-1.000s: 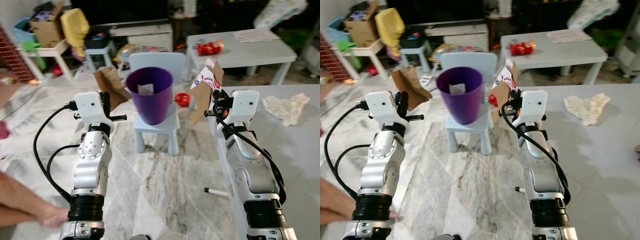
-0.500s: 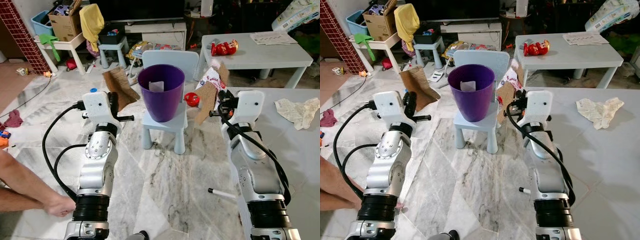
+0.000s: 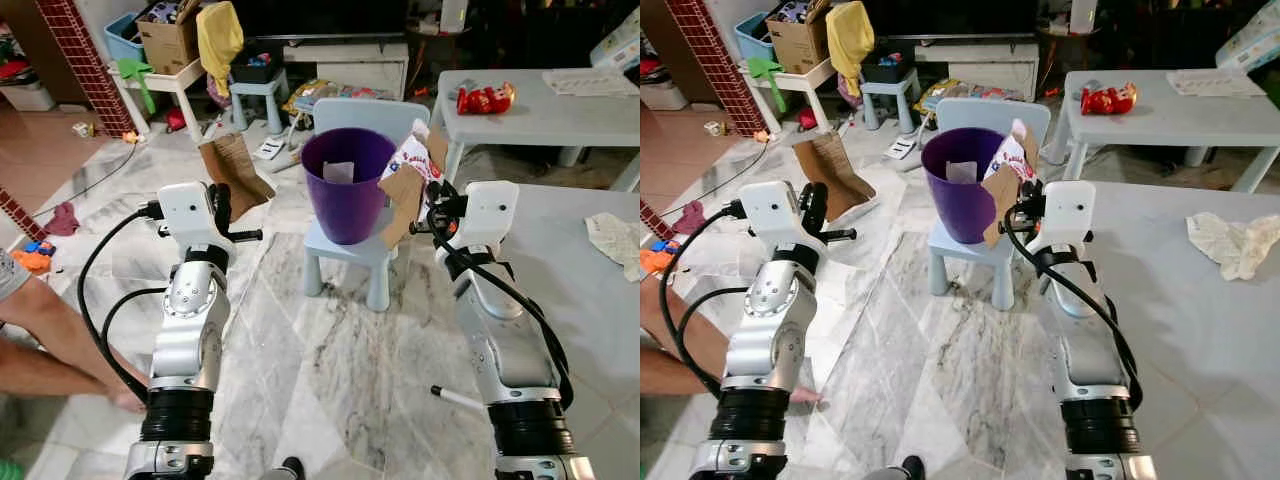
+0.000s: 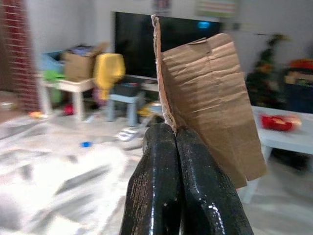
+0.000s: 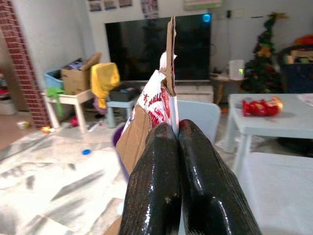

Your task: Picking trash to rubbish bin

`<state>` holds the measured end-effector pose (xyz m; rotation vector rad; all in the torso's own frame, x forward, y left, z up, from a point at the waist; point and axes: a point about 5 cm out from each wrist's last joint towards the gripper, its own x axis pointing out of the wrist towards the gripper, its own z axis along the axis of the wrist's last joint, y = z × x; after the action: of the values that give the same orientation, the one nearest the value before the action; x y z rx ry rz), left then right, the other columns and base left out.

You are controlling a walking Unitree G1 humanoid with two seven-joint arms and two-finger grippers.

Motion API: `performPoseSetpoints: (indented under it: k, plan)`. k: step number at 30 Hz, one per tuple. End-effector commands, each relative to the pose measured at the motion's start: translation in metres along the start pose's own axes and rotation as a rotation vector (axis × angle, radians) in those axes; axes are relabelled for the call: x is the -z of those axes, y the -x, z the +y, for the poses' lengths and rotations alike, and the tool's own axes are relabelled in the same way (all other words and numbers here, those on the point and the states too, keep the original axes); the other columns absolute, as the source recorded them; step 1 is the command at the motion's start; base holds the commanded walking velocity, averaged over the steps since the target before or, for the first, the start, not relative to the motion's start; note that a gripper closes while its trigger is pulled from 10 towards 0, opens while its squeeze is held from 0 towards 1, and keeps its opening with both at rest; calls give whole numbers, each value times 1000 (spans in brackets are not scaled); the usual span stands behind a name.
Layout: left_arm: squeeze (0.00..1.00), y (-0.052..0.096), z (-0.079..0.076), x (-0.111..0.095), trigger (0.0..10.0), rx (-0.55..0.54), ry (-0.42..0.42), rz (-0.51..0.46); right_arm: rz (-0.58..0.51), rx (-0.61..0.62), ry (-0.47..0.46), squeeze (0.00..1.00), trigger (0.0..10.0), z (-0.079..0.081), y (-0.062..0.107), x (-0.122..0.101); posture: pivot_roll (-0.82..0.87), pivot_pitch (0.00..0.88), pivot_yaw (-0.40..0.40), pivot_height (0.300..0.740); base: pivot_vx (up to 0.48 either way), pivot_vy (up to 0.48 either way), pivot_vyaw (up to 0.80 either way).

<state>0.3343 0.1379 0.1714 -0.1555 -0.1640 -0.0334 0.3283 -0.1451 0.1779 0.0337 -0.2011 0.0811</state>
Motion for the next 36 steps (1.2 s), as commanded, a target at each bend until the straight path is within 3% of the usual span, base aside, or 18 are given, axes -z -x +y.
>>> performPoseSetpoints:
  k: [1, 36]
  plan:
    - [0, 0, 5, -2, 0, -3, -11, -7, -6, -8, -11, 0, 0, 3, -1, -2, -14, 69, 21, 740, 322, 0, 0]
    - [0, 1, 3, -1, 0, 13, -9, 2, 4, -24, -12, 0, 0, 6, -1, 1, -14, 72, 18, 740, 476, 0, 0]
